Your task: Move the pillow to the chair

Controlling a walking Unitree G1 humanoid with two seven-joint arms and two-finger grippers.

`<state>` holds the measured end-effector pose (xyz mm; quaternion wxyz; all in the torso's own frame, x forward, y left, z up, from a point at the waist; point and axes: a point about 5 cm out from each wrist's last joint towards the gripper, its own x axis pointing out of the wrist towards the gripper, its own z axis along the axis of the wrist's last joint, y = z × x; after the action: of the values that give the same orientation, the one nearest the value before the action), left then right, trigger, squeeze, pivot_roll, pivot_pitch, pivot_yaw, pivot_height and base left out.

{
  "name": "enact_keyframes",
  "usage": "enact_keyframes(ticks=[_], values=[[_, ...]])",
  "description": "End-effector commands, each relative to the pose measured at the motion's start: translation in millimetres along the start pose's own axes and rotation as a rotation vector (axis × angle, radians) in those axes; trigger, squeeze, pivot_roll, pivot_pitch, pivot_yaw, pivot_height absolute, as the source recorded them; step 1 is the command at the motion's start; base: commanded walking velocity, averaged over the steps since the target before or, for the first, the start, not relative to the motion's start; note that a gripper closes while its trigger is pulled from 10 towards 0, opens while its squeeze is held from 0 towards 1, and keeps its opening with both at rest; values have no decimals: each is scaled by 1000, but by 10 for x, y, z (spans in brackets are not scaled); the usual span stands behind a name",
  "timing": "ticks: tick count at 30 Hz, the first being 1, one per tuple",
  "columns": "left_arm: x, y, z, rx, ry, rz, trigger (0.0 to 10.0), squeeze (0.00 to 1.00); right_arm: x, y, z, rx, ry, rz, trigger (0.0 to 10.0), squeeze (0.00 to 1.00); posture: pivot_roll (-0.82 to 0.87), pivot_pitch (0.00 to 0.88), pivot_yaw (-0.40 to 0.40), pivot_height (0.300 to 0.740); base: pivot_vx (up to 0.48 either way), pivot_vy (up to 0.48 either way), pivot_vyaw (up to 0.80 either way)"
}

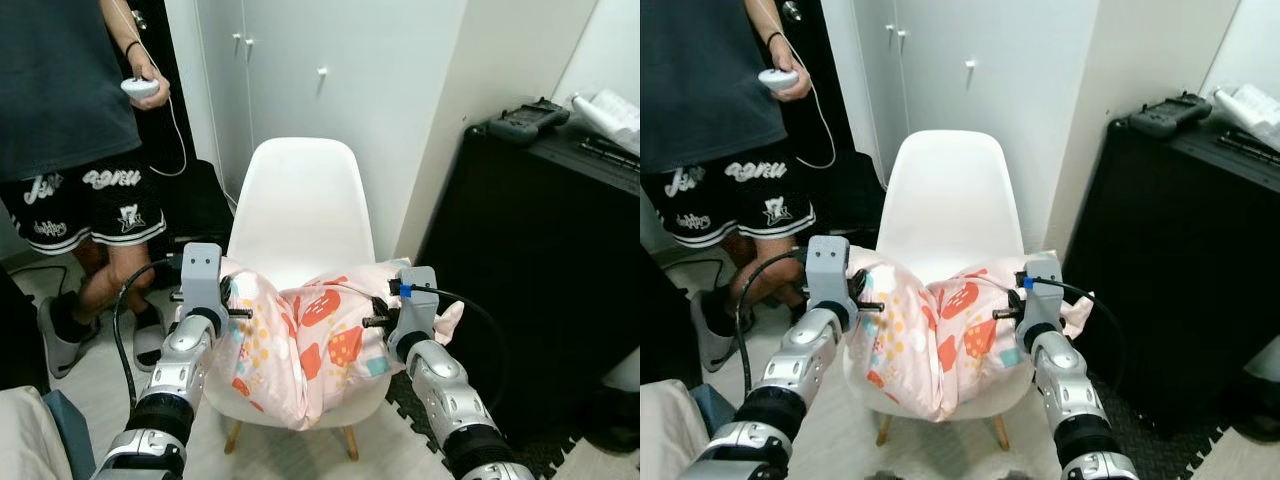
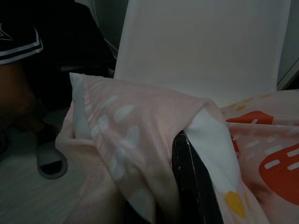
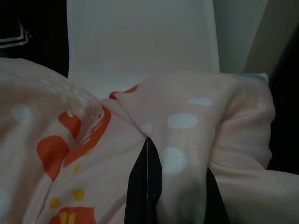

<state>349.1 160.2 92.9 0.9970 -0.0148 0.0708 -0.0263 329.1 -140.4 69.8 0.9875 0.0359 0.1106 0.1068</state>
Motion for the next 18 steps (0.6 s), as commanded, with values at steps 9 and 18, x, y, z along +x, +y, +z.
enact_keyframes(ticks=[9,18], values=[[35,129,182,35,-68,23,10000,0,150,170,200,-57,-39,110,10000,0,78,71,-35,601,0,0,0],[6,186,178,44,-73,43,10000,0,170,204,177,-64,-16,114,10000,0,93,88,-56,596,0,0,0]])
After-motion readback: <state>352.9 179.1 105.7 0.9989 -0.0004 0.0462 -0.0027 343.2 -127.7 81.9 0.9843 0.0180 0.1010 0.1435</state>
